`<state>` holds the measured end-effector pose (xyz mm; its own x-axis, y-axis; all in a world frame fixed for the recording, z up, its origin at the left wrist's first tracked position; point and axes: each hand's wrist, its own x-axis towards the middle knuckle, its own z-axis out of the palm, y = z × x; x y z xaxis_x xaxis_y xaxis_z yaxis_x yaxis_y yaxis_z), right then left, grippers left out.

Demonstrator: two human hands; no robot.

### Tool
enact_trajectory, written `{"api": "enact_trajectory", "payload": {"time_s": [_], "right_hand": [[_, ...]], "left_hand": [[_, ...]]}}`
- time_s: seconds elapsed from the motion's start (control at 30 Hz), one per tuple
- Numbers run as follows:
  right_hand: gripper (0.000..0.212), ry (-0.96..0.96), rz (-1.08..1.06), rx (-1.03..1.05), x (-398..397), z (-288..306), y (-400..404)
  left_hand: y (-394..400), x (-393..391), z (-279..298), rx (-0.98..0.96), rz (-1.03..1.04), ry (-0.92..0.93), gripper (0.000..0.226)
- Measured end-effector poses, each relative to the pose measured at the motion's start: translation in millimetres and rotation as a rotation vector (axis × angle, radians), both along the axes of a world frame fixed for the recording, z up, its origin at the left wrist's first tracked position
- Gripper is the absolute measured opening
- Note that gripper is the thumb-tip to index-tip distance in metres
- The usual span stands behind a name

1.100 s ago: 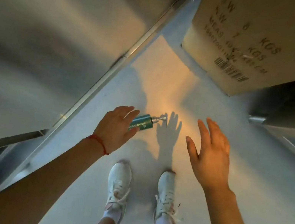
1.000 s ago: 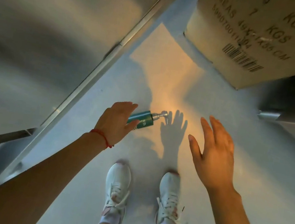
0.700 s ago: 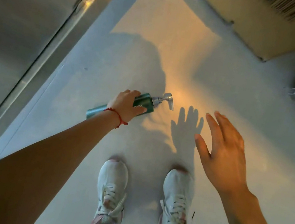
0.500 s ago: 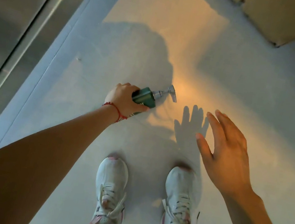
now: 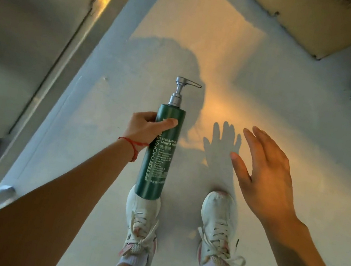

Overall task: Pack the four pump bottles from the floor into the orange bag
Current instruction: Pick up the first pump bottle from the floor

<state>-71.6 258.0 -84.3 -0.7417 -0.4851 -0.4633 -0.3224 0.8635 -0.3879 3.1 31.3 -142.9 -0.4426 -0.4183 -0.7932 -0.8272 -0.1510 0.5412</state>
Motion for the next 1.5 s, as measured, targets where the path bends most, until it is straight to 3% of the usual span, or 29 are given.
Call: {"api": "enact_trajectory", "payload": {"time_s": [0.23,0.37,0.7,1.1,1.5], "right_hand": [[0.063,-0.029,0.007,0.021,0,113,-7],[0.055,0.039,-0.013,0.03,-2,180,-9],[0.055,0.247,-0.242,0.029,41,303,1],[0.057,0.291,-0.673,0.019,125,371,120],[0.047,0.322,-1.158,0.061,286,406,305]], "left_hand": [[12,5,134,0.067,0.034,0.067,0.004],[14,0,208,0.111,0.024,0.138,0.005],[22,-11,345,0.09,-0.223,0.251,0.009],[132,4,409,0.129,-0.481,0.249,0.002],[347,68,436,0.15,-0.821,0.242,0.007]]}}
